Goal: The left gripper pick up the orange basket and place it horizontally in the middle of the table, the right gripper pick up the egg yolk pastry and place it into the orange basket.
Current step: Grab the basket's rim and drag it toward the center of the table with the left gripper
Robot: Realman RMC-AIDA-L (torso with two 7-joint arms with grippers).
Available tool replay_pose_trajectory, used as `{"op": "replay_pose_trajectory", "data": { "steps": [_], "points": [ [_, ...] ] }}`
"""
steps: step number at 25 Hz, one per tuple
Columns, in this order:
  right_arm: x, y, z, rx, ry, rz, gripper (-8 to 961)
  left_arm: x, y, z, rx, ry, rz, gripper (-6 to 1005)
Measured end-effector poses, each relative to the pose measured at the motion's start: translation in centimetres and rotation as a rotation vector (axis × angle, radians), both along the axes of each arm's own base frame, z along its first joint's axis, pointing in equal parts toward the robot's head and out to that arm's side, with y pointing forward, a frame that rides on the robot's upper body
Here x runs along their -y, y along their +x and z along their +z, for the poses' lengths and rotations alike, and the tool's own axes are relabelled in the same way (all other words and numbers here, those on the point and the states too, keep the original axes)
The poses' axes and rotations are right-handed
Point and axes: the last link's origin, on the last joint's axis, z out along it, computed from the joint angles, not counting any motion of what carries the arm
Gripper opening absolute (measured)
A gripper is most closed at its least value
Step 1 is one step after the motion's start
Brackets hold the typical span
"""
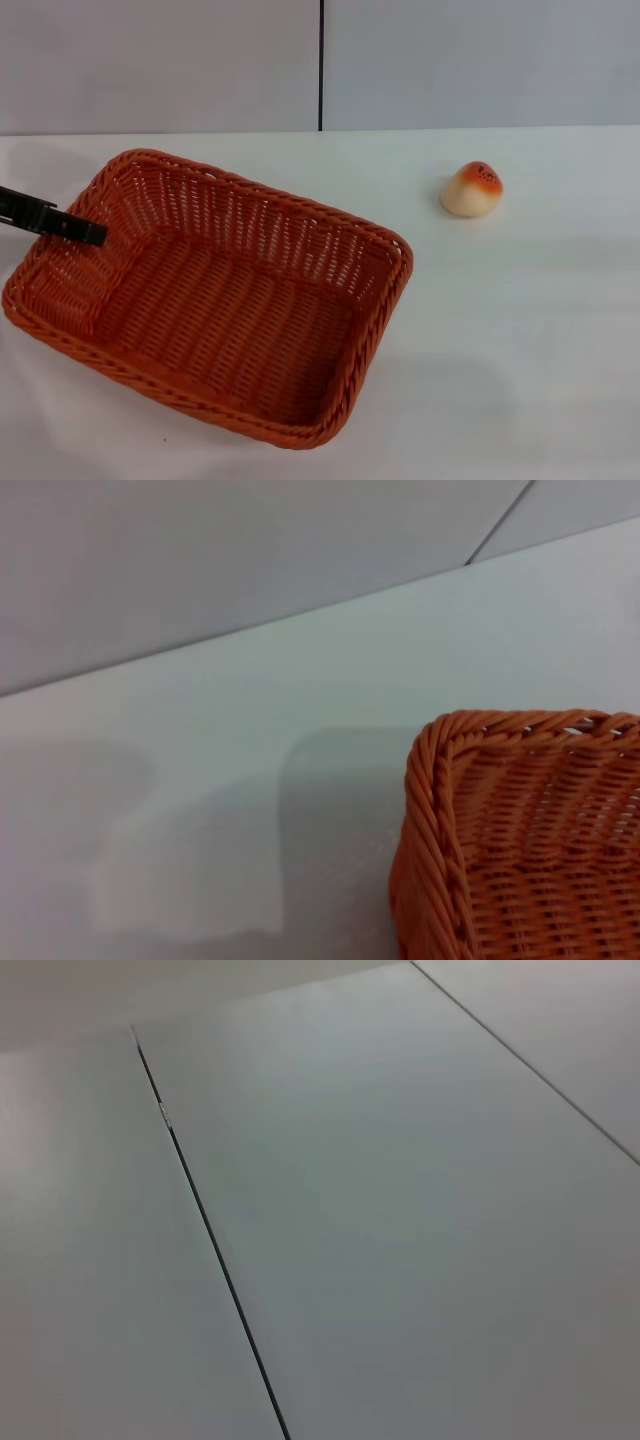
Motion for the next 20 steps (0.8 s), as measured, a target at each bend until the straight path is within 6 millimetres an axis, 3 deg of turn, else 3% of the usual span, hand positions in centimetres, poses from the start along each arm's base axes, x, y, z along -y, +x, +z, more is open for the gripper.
{"op": "replay_pose_trajectory", "data": {
  "steps": [10, 20],
  "points": [
    [-0.15, -0.06, -0.03, -0.001, -0.002, 0.001, 587, 0.20, -0.36, -1.03, -0.002, -0.018, 0.023, 712],
    [-0.24, 0.02, -0.05, -0.004, -0.007, -0.004, 586, 0.18, -0.32, -0.92, 0.002, -0.008, 0.029, 409]
  ]
}}
